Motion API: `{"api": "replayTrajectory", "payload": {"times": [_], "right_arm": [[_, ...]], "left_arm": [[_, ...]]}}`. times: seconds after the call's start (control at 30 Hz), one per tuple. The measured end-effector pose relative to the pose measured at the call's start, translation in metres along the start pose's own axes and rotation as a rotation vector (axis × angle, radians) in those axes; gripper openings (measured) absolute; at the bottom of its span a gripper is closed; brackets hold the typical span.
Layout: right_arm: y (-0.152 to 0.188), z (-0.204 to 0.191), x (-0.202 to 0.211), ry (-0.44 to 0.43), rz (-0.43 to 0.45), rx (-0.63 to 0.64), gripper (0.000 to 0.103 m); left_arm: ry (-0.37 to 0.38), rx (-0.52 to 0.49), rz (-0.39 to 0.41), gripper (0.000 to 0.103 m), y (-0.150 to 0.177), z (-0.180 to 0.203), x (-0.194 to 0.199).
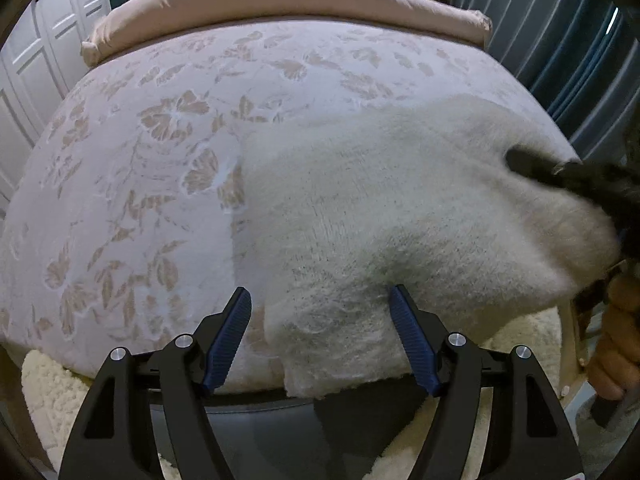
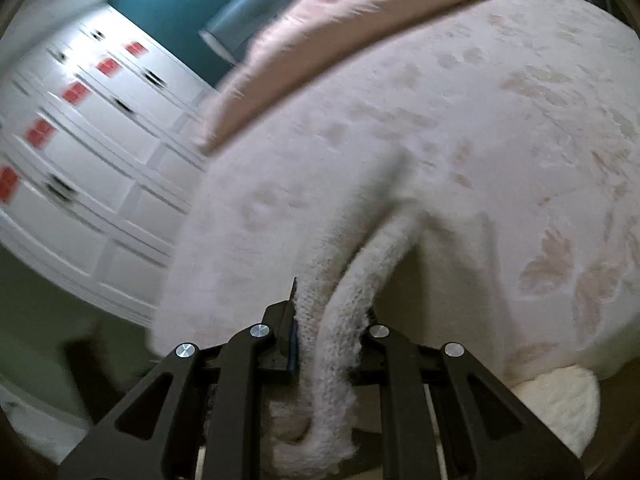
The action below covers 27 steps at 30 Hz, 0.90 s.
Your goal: Fold small clothes
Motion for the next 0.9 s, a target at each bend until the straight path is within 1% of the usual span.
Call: {"api": "replayTrajectory", "payload": {"times": [0.07, 0.1, 0.13, 0.2, 0.27, 0.33, 0.43, 0.53, 0.6, 0.7, 0.77, 0.83, 0.9], "right_arm": [[0.012, 0.019, -0.043, 0.145, -0.110, -0.008, 0.015], [0.023, 0.032, -0.064, 0.183, -0.180, -0.043, 0.015], [0.029, 0.041, -0.067, 0.142, -0.181, -0.088, 0.015], [0.029, 0.047, -0.058, 0.089, -0.164, -0.140, 0.018], [0.028, 0.048, -0.049, 0.101, -0.153, -0.151, 0.021], [0.028, 0.044, -0.039, 0.138, -0.137, -0.137, 0.023], [0.031, 0.038, -0.026, 0.220, -0.109, -0.076, 0.026], [0.026, 0.024, -0.019, 0.308, -0.079, -0.009, 0.026], [0.024, 0.015, -0.007, 0.331, -0.046, 0.015, 0.026], [0.015, 0.000, 0.014, 0.288, 0.020, 0.021, 0.026], [0.009, -0.014, 0.026, 0.238, 0.046, 0.028, 0.026], [0.001, -0.035, 0.032, 0.140, 0.052, 0.037, 0.026], [-0.001, -0.058, 0.031, 0.037, 0.026, 0.049, 0.026]], "left_arm": [[-0.023, 0.011, -0.035, 0.069, 0.000, -0.003, -0.011], [-0.012, 0.022, -0.056, 0.071, 0.001, -0.004, -0.015], [-0.002, 0.031, -0.065, 0.071, 0.002, -0.005, -0.017], [-0.026, 0.020, -0.059, 0.071, 0.004, -0.004, -0.016], [-0.034, 0.008, -0.059, 0.071, 0.005, -0.002, -0.015], [-0.028, 0.017, -0.057, 0.071, 0.005, -0.002, -0.014], [-0.026, 0.024, -0.052, 0.072, 0.005, -0.006, -0.010], [-0.025, 0.048, -0.053, 0.074, 0.007, -0.012, -0.010], [-0.015, 0.063, -0.055, 0.074, 0.008, -0.016, -0.010], [-0.015, 0.060, -0.044, 0.074, 0.008, -0.017, -0.007], [-0.023, 0.065, -0.027, 0.074, 0.008, -0.021, -0.002], [-0.035, 0.089, -0.009, 0.074, 0.007, -0.029, 0.008], [-0.048, 0.139, 0.020, 0.074, 0.008, -0.046, 0.021]]}}
Point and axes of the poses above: each gripper's, at about its wrist camera, not at the fingertips, and x roughly against the way its jaws point, z to its right, y to its underside, the point moved 1 cm from there along -x, roughly the way its jaws point, and after that the axes turned 14 degrees about y, right-handed, at the moved point
